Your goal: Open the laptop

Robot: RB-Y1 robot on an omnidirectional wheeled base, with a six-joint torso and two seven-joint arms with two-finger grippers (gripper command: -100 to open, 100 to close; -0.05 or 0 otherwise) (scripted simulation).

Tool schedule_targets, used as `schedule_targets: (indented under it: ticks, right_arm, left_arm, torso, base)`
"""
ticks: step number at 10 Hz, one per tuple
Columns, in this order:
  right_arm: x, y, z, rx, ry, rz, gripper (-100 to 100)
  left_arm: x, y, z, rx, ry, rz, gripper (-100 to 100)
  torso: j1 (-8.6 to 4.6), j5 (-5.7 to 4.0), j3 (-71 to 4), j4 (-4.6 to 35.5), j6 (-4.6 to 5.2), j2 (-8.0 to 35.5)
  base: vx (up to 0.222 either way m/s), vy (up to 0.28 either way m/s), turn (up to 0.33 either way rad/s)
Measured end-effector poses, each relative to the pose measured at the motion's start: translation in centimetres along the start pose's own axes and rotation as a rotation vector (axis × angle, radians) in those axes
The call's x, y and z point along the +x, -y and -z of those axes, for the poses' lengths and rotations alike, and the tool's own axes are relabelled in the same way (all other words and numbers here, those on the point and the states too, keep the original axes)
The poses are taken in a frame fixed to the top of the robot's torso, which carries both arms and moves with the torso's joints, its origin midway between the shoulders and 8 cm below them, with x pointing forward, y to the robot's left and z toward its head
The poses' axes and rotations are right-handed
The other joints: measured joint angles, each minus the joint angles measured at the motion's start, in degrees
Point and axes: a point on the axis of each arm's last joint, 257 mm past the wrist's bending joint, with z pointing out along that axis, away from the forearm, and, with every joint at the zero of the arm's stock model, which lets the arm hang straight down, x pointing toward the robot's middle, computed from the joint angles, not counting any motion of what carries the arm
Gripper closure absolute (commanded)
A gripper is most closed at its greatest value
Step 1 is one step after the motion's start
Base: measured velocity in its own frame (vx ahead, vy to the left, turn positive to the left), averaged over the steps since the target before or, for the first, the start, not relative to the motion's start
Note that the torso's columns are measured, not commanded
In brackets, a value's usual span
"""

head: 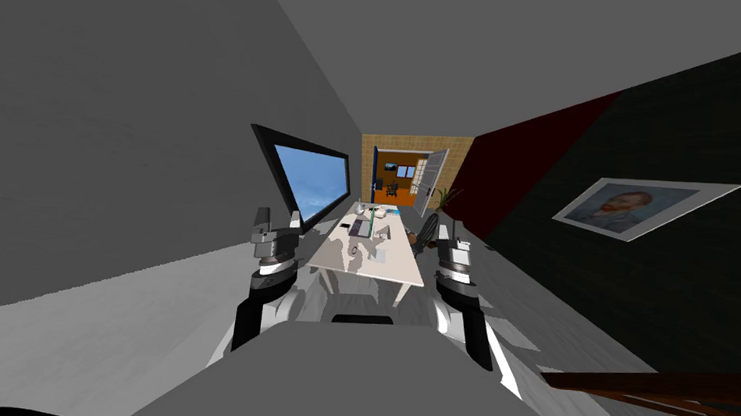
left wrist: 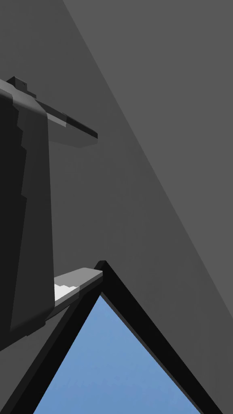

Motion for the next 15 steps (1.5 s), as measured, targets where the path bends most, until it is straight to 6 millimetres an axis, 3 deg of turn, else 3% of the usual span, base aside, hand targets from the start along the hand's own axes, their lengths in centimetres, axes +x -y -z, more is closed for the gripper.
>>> schedule_targets:
  ticks: [2, 9, 10, 12, 15]
  right_arm:
    - [0.0, 0.0, 0.0, 0.000, 0.000, 0.000, 0]
    - [0.0, 0.0, 0.0, 0.000, 0.000, 0.000, 0]
    - [0.0, 0.0, 0.0, 0.000, 0.000, 0.000, 0]
    - [0.0, 0.0, 0.0, 0.000, 0.000, 0.000, 0]
    - [0.0, 0.0, 0.0, 0.000, 0.000, 0.000, 0]
  left_arm:
    - [0.0, 0.0, 0.0, 0.000, 0.000, 0.000, 0]
    - [0.0, 0.0, 0.0, 0.000, 0.000, 0.000, 0]
    - [0.0, 0.0, 0.0, 0.000, 0.000, 0.000, -100]
    - [0.9, -1.2, 0.0, -0.021, -0.050, -0.009, -100]
    - [1.8, -4.0, -0.1, -0.060, -0.104, -0.026, -100]
  torso:
    - [0.00, 0.00, -12.0, 6.0, 0.00, 6.0]
    - [0.00, 0.00, -70.7, 35.4, 0.00, 35.4]
    - [0.00, 0.00, -79.2, 39.6, 0.00, 39.6]
    - [0.00, 0.00, -84.3, 42.0, 0.00, 42.1]
    - [-0.01, 0.00, -84.6, 42.3, 0.01, 42.3]
  base:
    - [0.000, 0.000, 0.000]
    - [0.000, 0.000, 0.000]
    - [0.009, -0.003, -0.036]
    - [0.007, -0.004, -0.036]
    - [0.009, -0.006, -0.045]
